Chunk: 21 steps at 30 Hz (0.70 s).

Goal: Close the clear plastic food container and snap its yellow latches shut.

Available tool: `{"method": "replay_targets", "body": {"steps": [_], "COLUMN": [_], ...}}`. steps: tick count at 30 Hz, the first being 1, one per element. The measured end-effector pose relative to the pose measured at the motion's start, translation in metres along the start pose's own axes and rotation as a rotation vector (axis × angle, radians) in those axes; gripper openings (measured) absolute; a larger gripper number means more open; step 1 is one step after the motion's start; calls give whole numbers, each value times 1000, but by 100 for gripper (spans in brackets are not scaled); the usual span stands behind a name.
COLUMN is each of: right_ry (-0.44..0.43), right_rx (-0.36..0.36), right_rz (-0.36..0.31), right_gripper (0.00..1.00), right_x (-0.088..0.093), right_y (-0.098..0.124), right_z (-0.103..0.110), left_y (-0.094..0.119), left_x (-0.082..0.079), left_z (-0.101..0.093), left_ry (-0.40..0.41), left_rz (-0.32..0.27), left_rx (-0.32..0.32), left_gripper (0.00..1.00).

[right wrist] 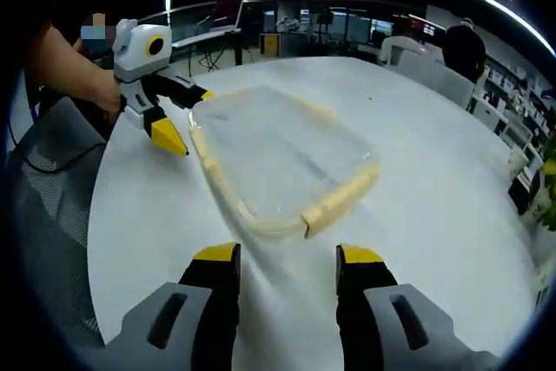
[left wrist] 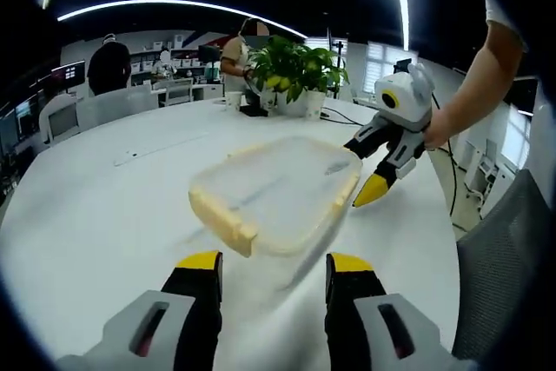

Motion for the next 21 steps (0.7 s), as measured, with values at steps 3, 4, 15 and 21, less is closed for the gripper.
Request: {"method": "replay_targets", "body": {"steps": [3, 4, 15, 21], "right_ry": [4, 5, 90, 97], "right_rx": [2, 3, 33, 67], "right_rz": [-2, -3, -16, -23], "right_gripper": [40, 40, 35, 35], "right_x": [-1, -2, -11, -15], "right_y": [-1, -1, -2, -5], "right_z": [0, 0, 4, 8], "left_y": [-1, -1, 1, 1], "left_x": [0, 0, -4, -3], "left_z": [-1, -1, 2, 7], "left_ry": [-16, -21, -70, -82], "left_rz": [9, 11, 1, 7], "left_rx": [1, 0, -9, -28], "left_gripper": [40, 40, 33, 32]}}
Point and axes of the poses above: the point that each gripper's makers call its tool centre point, and the gripper's own axes: y roughly backward along the fingers, z roughly to its left, x roughly out of its underside, the point moved 8 cm from there along y, roughly backward along the fingers, and after that the axes turned 7 degrees about z, right-handed, at the moved point
